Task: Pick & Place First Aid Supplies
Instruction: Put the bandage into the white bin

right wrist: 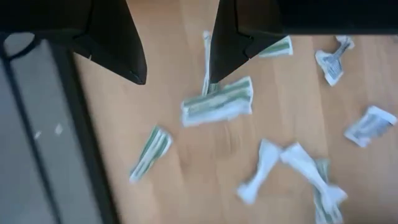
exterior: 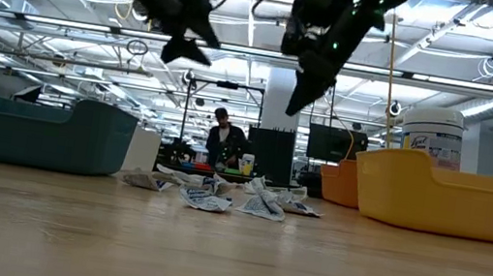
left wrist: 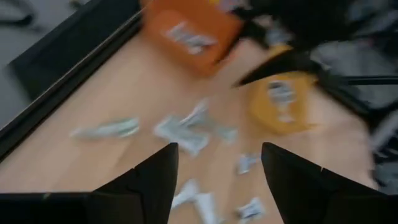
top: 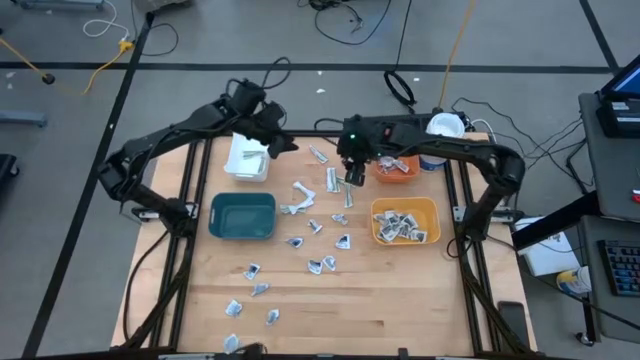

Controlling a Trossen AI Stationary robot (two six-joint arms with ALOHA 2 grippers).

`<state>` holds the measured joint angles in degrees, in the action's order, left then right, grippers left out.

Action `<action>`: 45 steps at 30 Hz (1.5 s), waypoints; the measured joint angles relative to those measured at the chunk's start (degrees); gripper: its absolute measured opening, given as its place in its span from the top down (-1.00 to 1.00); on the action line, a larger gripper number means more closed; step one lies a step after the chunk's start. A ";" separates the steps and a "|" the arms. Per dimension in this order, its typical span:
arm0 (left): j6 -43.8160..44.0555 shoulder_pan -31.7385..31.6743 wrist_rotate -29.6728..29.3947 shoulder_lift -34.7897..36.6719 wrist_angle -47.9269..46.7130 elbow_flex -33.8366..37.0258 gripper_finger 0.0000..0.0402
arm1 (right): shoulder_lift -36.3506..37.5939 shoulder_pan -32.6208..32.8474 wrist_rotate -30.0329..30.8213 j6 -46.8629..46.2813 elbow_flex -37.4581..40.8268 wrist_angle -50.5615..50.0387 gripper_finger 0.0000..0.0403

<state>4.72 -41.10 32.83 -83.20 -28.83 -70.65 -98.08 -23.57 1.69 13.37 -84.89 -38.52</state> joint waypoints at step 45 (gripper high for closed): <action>4.36 8.24 5.21 7.17 12.43 -0.04 -0.19 | -17.20 -2.32 -2.04 -1.98 0.03 -4.47 0.40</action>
<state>9.08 -32.86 38.04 -76.03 -16.40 -70.70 -115.28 -25.89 -0.35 11.39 -84.86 -42.98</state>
